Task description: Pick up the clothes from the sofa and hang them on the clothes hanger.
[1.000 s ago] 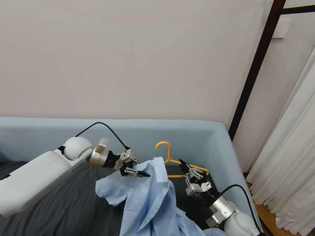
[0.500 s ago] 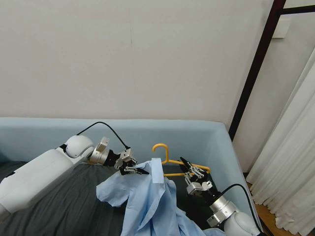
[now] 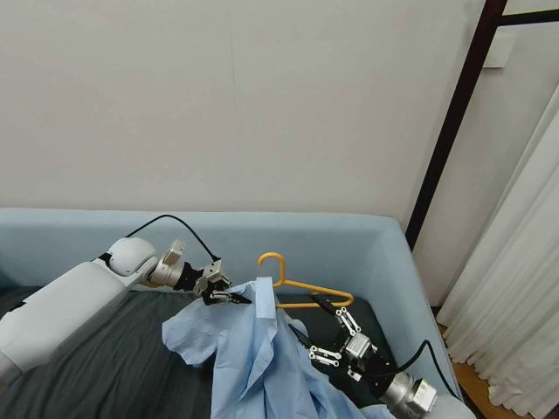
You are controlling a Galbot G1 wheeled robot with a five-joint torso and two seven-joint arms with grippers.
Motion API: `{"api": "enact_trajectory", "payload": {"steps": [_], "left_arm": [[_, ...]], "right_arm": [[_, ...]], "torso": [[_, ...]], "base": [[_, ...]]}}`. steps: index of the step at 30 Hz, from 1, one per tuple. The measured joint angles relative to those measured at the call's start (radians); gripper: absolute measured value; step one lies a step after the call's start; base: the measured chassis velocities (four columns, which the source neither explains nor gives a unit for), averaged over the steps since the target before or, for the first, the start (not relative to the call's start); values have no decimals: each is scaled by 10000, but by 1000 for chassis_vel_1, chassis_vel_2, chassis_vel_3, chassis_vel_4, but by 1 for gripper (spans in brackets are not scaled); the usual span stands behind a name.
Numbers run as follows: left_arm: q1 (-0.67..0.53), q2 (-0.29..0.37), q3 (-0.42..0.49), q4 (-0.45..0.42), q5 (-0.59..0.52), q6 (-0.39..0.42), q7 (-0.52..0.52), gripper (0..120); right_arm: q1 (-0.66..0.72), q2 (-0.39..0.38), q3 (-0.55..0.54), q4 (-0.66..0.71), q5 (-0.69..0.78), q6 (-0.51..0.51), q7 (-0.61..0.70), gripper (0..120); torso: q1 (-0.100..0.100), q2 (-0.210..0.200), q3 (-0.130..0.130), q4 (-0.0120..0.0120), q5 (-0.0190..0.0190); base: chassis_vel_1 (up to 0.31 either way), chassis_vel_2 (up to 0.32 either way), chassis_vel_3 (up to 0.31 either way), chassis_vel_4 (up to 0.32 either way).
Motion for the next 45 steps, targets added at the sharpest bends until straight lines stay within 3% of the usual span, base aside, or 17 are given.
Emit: {"api": "enact_trajectory", "payload": {"steps": [1, 3, 6, 7, 12, 13, 16, 22, 28, 40, 45], "left_arm": [[0, 0, 0, 0, 0, 0, 0, 2], [249, 75, -303, 122, 271, -66, 238, 2], [656, 164, -804, 199, 546, -134, 387, 2], [656, 164, -804, 199, 546, -134, 387, 2], [1354, 215, -1823, 247, 964, -194, 476, 2], [1354, 215, -1823, 247, 964, -194, 476, 2], [1768, 261, -2335, 243, 1340, -220, 836, 2], [2281, 254, -2748, 113, 1574, -287, 947, 2], [2592, 358, -3007, -41, 1604, -397, 947, 2], [2755, 364, -3151, 76, 1705, -540, 943, 2], [2754, 361, -3184, 118, 1721, -565, 961, 2]], "right_arm": [[0, 0, 0, 0, 0, 0, 0, 89], [217, -6, -217, -360, 1351, -700, 136, 98], [498, -15, -372, -634, 2530, -2172, 1082, 100], [498, -15, -372, -634, 2530, -2172, 1082, 100], [978, 169, -645, -939, 4357, -5711, 3160, 100], [978, 169, -645, -939, 4357, -5711, 3160, 100], [1481, 771, -770, -1567, 5510, -7713, 4652, 100], [2007, 1320, -1039, -2782, 5536, -8470, 4811, 100], [2244, 1600, -1391, -3605, 4258, -8723, 4010, 100], [2227, 1591, -1814, -4275, 1510, -6967, 882, 100], [2154, 1554, -1921, -4235, 332, -6951, 634, 86]], "torso": [[0, 0, 0, 0, 0], [0, 0, 0, 1, 1], [0, 0, 0, 5, -2], [0, 0, 0, 5, -2], [0, 0, 0, -1, -2], [0, 0, 0, -1, -2], [0, 0, 0, 2, 0], [0, 0, 0, 2, -2], [0, 0, 0, 1, -1], [0, 1, 0, 0, -1], [0, 0, 0, 1, 0]], "base": [[0, 0, 0, 0], [0, 0, 0, 0], [0, 0, 0, 0], [0, 0, 0, 0], [0, 0, 0, 0], [0, 0, 0, 0], [0, 0, 0, 0], [0, 0, 0, 0], [0, 0, 0, 0], [0, 0, 0, 0], [0, 0, 0, 0]]}}
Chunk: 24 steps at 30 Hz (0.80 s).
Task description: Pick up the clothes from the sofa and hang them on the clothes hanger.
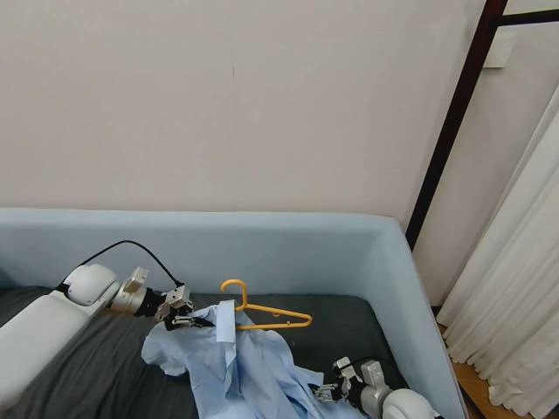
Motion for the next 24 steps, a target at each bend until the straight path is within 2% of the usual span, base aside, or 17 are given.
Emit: {"api": "enact_trajectory", "payload": {"steps": [2, 5, 8, 9, 11, 14, 21, 24], "left_arm": [[-13, 0, -12, 24, 3, -7, 4, 2], [-13, 0, -38, 35, 4, -10, 7, 2], [51, -4, -109, 44, 6, -45, 7, 2], [51, -4, -109, 44, 6, -45, 7, 2], [97, -31, -153, 66, 22, -90, 8, 2], [110, -59, -172, 23, 24, -98, 22, 2], [111, -9, -175, -162, 0, -72, 51, 2], [103, 49, -174, -191, -8, -68, 61, 2]], "right_arm": [[-100, -74, -8, 149, -603, -159, 58, 77], [-217, -242, -67, 380, -1103, -328, 212, 79], [-487, -740, -179, 971, -2130, -428, 215, 90], [-487, -740, -179, 971, -2130, -428, 215, 90], [-568, -930, -203, 1180, -2627, -274, -273, 98], [-433, -679, -295, 742, -2749, 821, -432, 100], [-44, -159, -572, 85, -2394, 1473, -170, 100], [197, 58, -627, -311, -2336, 1801, -699, 95]], "torso": [[0, 0, 0, 1, 0], [0, 0, 0, 1, 1], [0, 0, 0, -2, 0], [0, 0, 0, -2, 0], [0, 0, 0, -1, -2], [0, 0, 0, -1, -1], [-1, 0, 0, 1, 0], [0, 0, 0, 2, 0]], "base": [[0, 0, 0, 0], [0, 0, 0, 0], [0, 0, 0, 0], [0, 0, 0, 0], [0, 0, 0, 0], [0, 0, 0, 0], [0, 0, 0, 0], [0, 0, 0, 0]]}}
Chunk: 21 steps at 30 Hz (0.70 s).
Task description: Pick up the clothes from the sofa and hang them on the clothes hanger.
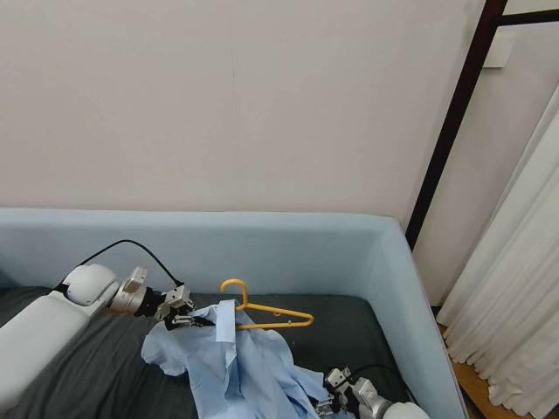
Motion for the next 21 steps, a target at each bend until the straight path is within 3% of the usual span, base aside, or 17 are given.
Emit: {"api": "enact_trajectory", "payload": {"steps": [9, 21], "left_arm": [[-79, -62, 40, 108, 5, 1, 52, 2], [-256, -197, 151, 318, 42, -20, 129, 2]], "right_arm": [[391, 281, -17, -637, -114, 547, -1629, 65], [591, 285, 47, -879, -514, 222, -1586, 19]], "torso": [[0, 0, 0, -2, -1], [0, 0, 0, -2, 0]], "base": [[0, 0, 0, 0], [0, 0, 0, 0]]}}
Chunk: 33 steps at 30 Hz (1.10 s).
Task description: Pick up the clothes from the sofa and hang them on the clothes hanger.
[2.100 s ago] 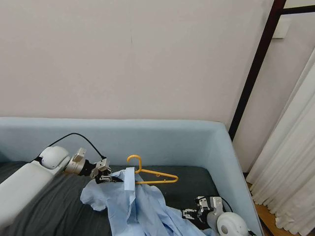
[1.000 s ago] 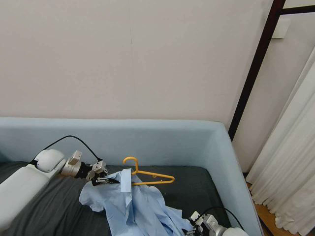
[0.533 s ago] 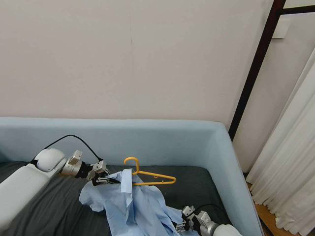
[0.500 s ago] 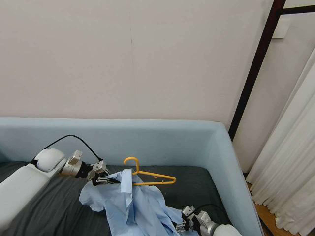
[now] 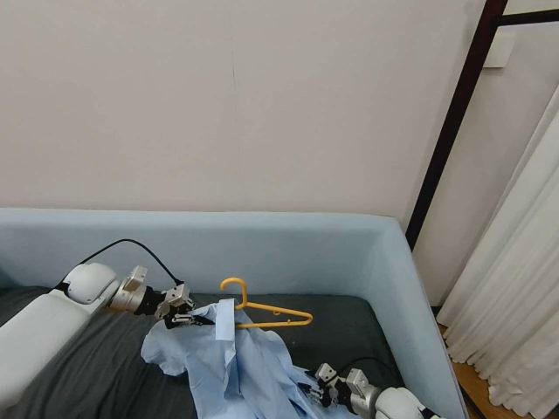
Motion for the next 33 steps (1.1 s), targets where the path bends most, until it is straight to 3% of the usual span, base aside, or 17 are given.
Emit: {"api": "enact_trajectory", "payload": {"steps": [7, 29, 33], "left_arm": [[-199, -93, 163, 73, 2, 0, 55, 2], [-360, -257, 257, 428, 92, -161, 135, 2], [-364, -275, 261, 430, 106, -164, 144, 2]], "right_arm": [[-63, -99, 166, 29, -206, -362, -689, 0], [-47, -28, 183, 30, 917, -161, -432, 0], [52, 92, 1, 90, 1765, -258, -94, 12]], "torso": [[0, 0, 0, 0, 1], [0, 0, 0, -1, 0], [1, 0, 0, 0, 0]], "base": [[0, 0, 0, 0], [0, 0, 0, 0], [0, 0, 0, 0]]}}
